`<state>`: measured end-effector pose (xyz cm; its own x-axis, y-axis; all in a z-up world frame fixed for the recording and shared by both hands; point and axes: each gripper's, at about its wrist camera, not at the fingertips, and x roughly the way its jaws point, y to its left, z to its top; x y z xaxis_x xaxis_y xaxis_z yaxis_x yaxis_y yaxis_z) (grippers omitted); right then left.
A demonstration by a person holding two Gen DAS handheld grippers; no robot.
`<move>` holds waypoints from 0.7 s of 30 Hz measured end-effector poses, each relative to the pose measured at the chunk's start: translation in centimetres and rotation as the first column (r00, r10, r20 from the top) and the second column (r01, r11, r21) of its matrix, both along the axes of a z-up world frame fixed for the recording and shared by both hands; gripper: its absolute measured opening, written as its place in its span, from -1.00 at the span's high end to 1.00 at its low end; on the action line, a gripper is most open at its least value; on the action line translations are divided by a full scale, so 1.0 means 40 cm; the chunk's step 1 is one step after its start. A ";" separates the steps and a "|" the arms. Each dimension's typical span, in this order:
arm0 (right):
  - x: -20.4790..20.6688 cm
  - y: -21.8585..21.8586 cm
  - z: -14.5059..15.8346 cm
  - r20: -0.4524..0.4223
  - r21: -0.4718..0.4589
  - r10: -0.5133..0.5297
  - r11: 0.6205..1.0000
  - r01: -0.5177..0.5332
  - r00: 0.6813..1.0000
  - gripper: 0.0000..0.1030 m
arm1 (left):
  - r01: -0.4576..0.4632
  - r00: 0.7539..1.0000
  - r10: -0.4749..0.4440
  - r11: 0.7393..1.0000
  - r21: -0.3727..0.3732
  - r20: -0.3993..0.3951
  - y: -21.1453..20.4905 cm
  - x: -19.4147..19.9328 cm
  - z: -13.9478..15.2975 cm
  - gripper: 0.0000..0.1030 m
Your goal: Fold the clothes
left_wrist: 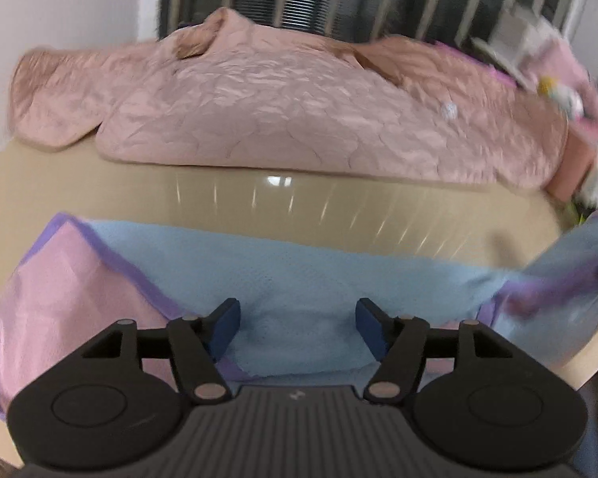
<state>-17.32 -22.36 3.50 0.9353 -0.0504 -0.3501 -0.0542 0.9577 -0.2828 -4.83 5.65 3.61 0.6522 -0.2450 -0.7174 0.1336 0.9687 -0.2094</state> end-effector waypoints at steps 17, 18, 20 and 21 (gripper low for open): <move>-0.085 0.252 -0.047 -0.080 -0.074 0.300 0.949 -0.306 0.951 -0.30 | 0.007 1.000 -0.009 0.993 -0.114 -0.017 0.024 -0.015 0.041 -0.43; -0.092 0.238 -0.039 -0.074 -0.048 0.294 0.953 -0.298 0.953 -0.37 | 0.030 0.999 -0.031 0.993 -0.114 -0.011 0.006 -0.012 0.041 -0.43; -0.094 0.206 -0.027 -0.062 -0.007 0.291 0.956 -0.292 0.955 -0.40 | 0.071 0.997 -0.072 0.992 -0.101 -0.005 -0.026 -0.007 0.037 -0.43; -0.091 0.192 -0.023 -0.055 0.012 0.283 0.959 -0.283 0.958 -0.40 | 0.079 0.997 -0.081 0.992 -0.095 -0.016 -0.038 -0.002 0.030 -0.38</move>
<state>-20.96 -14.68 2.59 0.8904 0.2147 -0.4013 -0.3383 0.9020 -0.2681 -4.93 4.14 4.83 0.6138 -0.3631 -0.7010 0.2053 0.9308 -0.3023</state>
